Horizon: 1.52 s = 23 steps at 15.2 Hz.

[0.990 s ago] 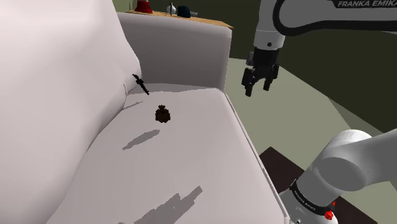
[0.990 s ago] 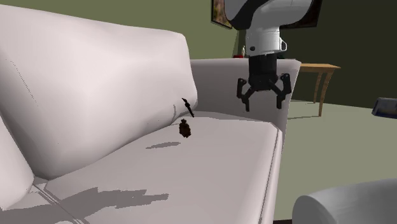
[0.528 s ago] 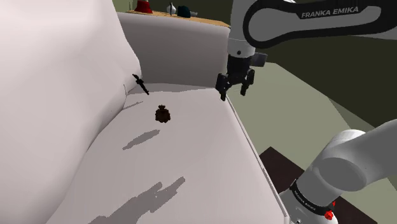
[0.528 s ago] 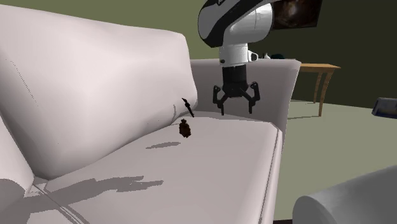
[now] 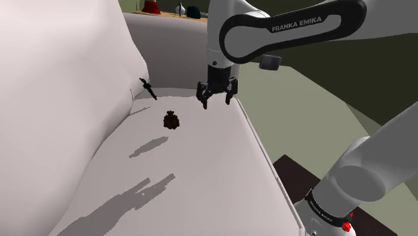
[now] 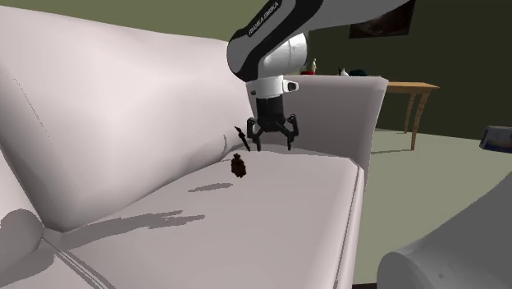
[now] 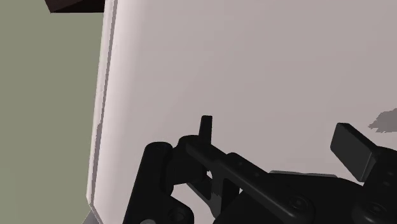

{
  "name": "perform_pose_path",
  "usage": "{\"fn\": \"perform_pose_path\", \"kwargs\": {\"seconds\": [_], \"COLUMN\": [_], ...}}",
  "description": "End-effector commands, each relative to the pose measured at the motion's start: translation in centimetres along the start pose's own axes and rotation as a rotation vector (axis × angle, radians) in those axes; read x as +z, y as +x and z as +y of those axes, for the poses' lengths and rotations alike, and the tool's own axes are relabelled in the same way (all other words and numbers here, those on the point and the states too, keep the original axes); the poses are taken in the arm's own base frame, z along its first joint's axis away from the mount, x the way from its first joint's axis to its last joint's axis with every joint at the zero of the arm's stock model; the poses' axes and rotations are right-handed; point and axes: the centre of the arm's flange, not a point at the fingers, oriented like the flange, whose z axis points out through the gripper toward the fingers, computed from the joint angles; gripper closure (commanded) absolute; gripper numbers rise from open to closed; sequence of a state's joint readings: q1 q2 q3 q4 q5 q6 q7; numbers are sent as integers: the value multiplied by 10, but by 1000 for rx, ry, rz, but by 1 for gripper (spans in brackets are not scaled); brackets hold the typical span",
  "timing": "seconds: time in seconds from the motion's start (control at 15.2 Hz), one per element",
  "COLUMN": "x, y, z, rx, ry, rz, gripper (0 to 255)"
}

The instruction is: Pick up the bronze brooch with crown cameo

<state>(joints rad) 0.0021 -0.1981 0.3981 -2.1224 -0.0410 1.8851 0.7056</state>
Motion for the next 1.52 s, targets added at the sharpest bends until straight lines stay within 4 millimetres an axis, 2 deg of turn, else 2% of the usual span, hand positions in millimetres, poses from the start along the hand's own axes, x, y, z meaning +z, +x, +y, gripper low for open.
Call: {"fn": "perform_pose_path", "kwargs": {"seconds": [0.0, 0.79, 0.86, 1.32, 1.45], "x": [7, 40, 41, 80, 80], "y": [7, 77, 79, 78, 78], "z": [-23, -154, -159, -164, -164], "rx": [18, 118, 121, 121, 121], "ry": [2, 8, 8, 8, 8], "rz": [14, 92, 95, 95, 95], "gripper": [0, 0, 0, 0, 0]}}
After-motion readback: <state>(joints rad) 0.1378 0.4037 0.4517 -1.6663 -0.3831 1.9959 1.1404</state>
